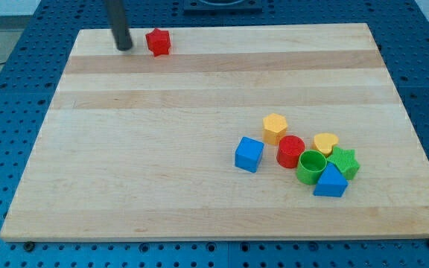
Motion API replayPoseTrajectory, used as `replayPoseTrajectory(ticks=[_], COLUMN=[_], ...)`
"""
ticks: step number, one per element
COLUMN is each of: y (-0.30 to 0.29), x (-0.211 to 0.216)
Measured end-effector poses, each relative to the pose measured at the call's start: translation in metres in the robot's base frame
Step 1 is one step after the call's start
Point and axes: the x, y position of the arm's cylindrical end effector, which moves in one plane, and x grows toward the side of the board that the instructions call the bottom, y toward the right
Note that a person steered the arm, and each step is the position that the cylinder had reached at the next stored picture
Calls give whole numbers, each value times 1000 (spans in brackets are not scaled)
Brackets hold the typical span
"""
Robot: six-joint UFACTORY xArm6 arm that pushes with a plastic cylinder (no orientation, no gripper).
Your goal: Drag the red star towards the group of blocks
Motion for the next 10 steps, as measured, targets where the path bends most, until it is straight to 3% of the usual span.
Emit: replayPoseTrajectory(ticks=[1,2,3,4,6,7,8,9,10], y=[25,114,131,115,195,134,71,107,140], x=[-35,-17,62,105,-20,-33,12,90,66])
